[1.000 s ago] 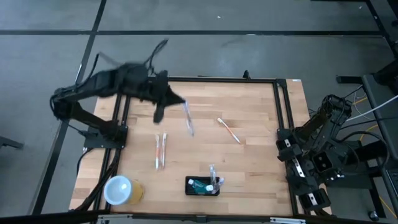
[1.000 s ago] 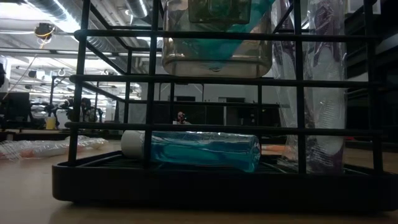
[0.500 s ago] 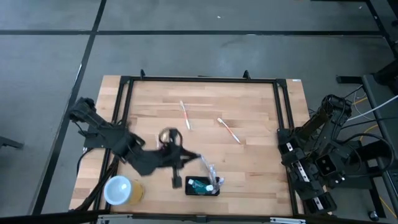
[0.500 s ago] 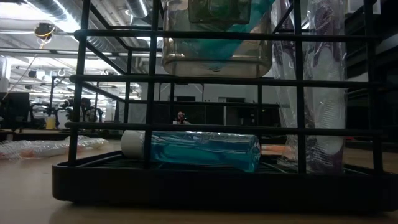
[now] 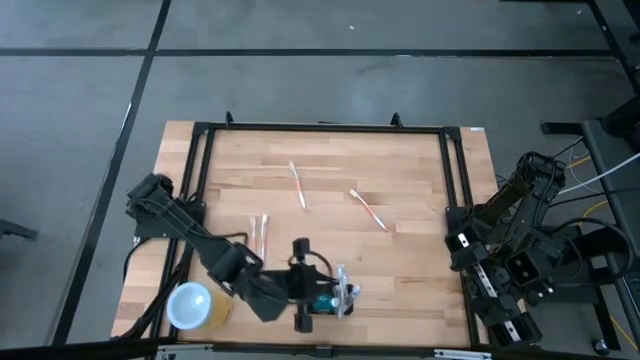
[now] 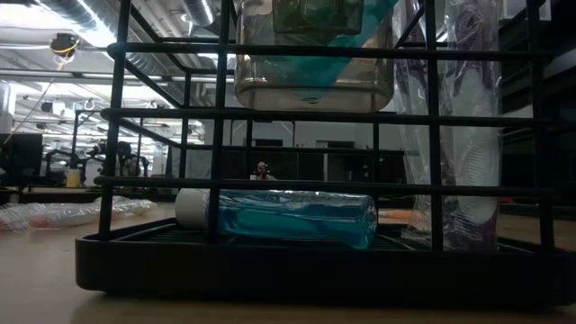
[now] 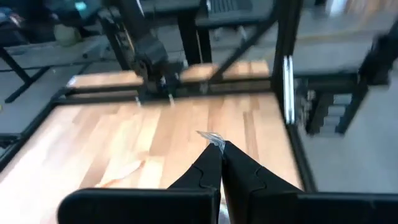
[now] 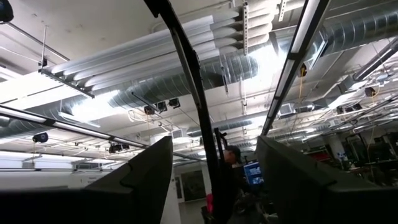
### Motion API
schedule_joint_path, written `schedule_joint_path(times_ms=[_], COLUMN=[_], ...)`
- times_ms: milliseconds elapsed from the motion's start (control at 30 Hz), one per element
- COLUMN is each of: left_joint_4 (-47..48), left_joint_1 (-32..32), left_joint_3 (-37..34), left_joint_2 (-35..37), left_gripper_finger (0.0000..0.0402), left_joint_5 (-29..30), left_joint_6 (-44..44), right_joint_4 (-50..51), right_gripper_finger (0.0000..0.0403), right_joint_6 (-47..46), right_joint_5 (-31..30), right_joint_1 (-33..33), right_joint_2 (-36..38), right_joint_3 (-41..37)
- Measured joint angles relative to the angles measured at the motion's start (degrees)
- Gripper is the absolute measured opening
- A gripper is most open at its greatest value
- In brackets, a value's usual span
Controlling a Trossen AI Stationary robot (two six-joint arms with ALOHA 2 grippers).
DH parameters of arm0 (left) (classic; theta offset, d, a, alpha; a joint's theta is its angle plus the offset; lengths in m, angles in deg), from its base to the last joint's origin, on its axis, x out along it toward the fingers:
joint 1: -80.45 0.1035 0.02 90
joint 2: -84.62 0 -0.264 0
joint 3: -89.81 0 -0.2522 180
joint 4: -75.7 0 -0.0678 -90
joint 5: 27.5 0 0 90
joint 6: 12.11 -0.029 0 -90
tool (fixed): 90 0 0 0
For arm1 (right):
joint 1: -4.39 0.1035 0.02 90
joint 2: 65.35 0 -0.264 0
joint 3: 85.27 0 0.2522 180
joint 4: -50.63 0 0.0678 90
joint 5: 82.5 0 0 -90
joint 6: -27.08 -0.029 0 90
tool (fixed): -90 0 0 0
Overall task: Pick & Place toothbrushing station
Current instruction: Put the purple toothbrush into the mesh organizer
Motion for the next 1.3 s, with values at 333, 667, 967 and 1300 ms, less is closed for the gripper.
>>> schedule_joint_path(times_ms=[333,667,967,1300], left_joint_4=[5.79,5.18,9.57,6.99], left_joint_1=[0.68,1.07,1.79,1.27], left_joint_3=[6.28,7.8,8.03,9.42], left_joint_2=[-5.56,-5.18,-6.01,-8.14], left_gripper_finger=[0.0001,0.0001,0.0001,0.0001], left_joint_5=[-2.67,-0.68,-2.38,-3.4], left_joint_6=[-2.31,-4.32,-4.85,-6.6], right_joint_4=[0.61,0.36,0.36,0.38], right_gripper_finger=[0.0235,0.0235,0.0235,0.0235], right_joint_6=[0.03,0.47,0.19,0.17], right_joint_5=[1.53,1.96,2.85,2.99], right_joint_1=[0.17,0.37,0.39,0.46], right_joint_2=[0.0,-0.65,-0.74,-0.74], right_joint_3=[0.0,0.0,0.0,0.0])
